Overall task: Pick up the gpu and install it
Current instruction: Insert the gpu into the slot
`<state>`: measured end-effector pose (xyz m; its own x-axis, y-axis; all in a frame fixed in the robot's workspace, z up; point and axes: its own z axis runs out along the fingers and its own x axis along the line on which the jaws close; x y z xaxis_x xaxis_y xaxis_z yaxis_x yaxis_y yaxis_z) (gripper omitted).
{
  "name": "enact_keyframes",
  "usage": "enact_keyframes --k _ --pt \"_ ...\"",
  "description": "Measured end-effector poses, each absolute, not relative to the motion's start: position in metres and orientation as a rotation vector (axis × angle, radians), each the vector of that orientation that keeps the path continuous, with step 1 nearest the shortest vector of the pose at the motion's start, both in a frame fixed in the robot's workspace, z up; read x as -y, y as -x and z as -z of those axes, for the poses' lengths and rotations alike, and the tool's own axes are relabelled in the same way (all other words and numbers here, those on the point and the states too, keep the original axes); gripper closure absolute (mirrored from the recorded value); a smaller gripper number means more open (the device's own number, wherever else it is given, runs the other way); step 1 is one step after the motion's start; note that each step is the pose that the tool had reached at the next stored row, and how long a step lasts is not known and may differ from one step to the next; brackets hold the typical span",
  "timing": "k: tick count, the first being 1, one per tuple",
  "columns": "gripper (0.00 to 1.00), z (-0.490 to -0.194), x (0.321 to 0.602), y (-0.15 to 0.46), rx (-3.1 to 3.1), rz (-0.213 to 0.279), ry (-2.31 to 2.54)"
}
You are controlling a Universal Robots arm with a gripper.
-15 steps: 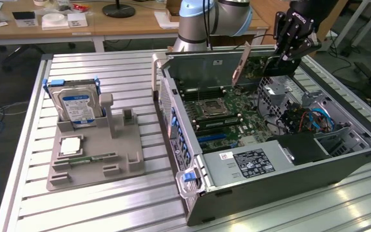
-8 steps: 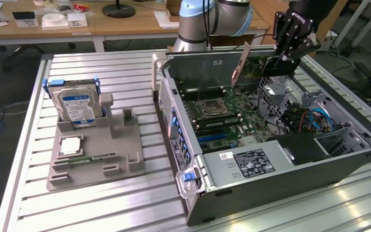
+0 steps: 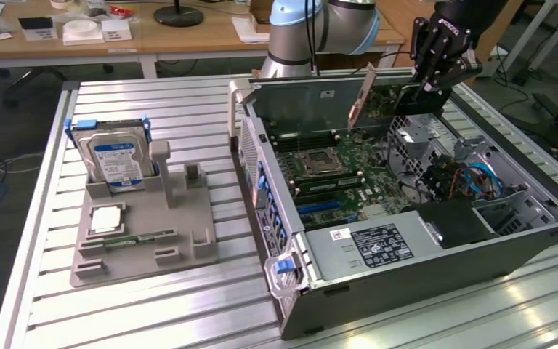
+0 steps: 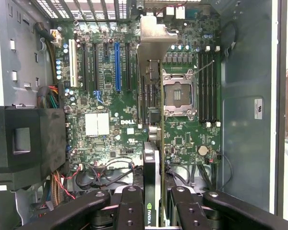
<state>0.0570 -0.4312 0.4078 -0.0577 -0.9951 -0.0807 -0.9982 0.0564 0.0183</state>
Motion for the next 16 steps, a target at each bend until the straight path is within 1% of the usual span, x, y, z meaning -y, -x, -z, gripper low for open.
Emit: enact_keyframes --k 16 --pt "0.74 -0.4056 0.4358 -0.0513 -2.251 -0.107 2.122"
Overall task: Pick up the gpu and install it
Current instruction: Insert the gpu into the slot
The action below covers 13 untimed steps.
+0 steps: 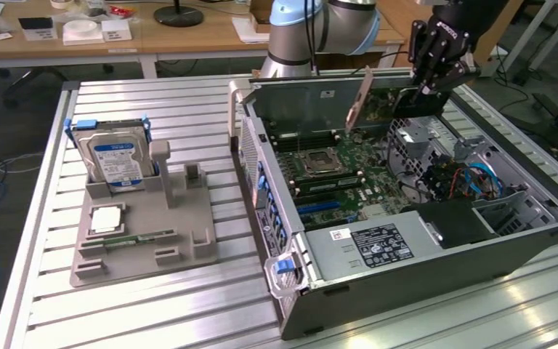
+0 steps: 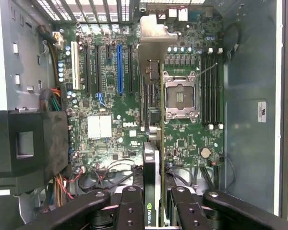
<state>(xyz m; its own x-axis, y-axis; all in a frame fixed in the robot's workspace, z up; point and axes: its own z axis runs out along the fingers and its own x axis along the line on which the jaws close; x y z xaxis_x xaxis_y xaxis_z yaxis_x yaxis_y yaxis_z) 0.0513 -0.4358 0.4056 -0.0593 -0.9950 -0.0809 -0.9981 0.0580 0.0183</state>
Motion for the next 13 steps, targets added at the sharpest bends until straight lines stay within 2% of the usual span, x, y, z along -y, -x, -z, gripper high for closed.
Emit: enact_keyframes --k 13 --pt "0.74 -0.4027 0.4454 -0.0473 -2.252 -0.106 2.121"
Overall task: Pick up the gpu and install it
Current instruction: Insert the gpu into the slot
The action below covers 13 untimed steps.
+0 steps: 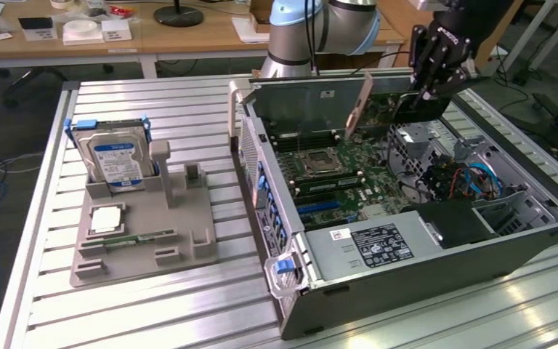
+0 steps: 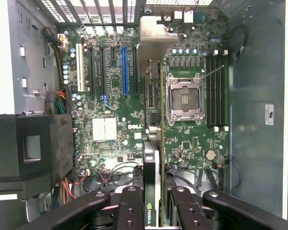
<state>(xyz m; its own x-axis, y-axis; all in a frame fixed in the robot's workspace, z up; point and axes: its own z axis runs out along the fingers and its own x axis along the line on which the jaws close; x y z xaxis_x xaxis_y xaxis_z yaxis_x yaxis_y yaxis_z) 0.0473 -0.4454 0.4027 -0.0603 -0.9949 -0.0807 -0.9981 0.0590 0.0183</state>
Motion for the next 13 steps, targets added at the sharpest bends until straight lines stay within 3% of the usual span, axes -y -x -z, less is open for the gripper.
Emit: enact_keyframes --k 13 --pt "0.74 -0.3995 0.4461 -0.0434 -2.252 -0.107 2.121"
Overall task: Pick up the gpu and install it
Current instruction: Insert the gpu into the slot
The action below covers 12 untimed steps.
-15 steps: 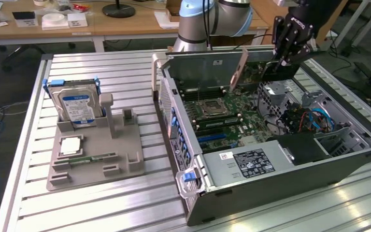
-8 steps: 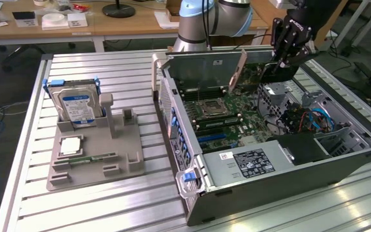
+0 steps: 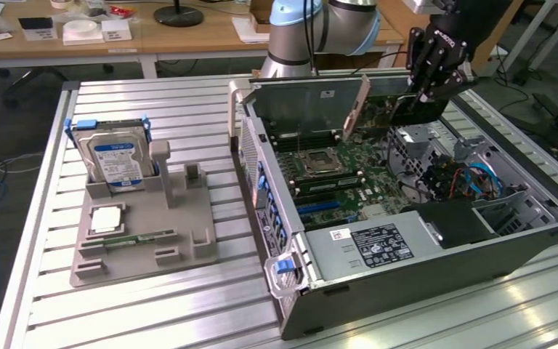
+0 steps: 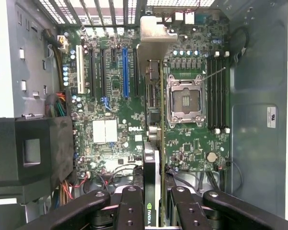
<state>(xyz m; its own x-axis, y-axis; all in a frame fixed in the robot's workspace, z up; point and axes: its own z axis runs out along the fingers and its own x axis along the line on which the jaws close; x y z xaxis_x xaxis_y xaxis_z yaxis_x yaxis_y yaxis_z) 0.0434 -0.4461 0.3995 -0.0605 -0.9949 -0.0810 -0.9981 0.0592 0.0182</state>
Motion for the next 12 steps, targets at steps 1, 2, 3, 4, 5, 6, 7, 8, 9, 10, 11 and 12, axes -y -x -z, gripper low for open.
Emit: enact_keyframes --k 1,2,3,4,5,6,7,8,9,10,11,12 --pt "0.74 -0.3992 0.4461 -0.0423 -2.252 -0.107 2.121" --pt "0.74 -0.3989 0.4461 -0.0411 -2.252 -0.106 2.121" --pt "0.74 -0.3985 0.4461 -0.0401 -2.252 -0.106 2.12" --pt "0.74 -0.3983 0.4461 -0.0393 -2.253 -0.106 2.12" --pt "0.74 -0.398 0.4461 -0.0383 -2.253 -0.106 2.12" --pt "0.74 -0.3981 0.4461 -0.0379 -2.253 -0.106 2.12" --pt "0.74 -0.3981 0.4461 -0.0379 -2.253 -0.106 2.12" --pt "0.74 -0.398 0.4462 -0.0379 -2.253 -0.106 2.12" --pt "0.74 -0.3978 0.4467 -0.0379 -2.253 -0.106 2.12" --pt "0.74 -0.3972 0.4473 -0.0378 -2.253 -0.106 2.12" --pt "0.74 -0.3962 0.4477 -0.0378 -2.252 -0.106 2.12" --pt "0.74 -0.3952 0.4481 -0.0377 -2.252 -0.106 2.121"
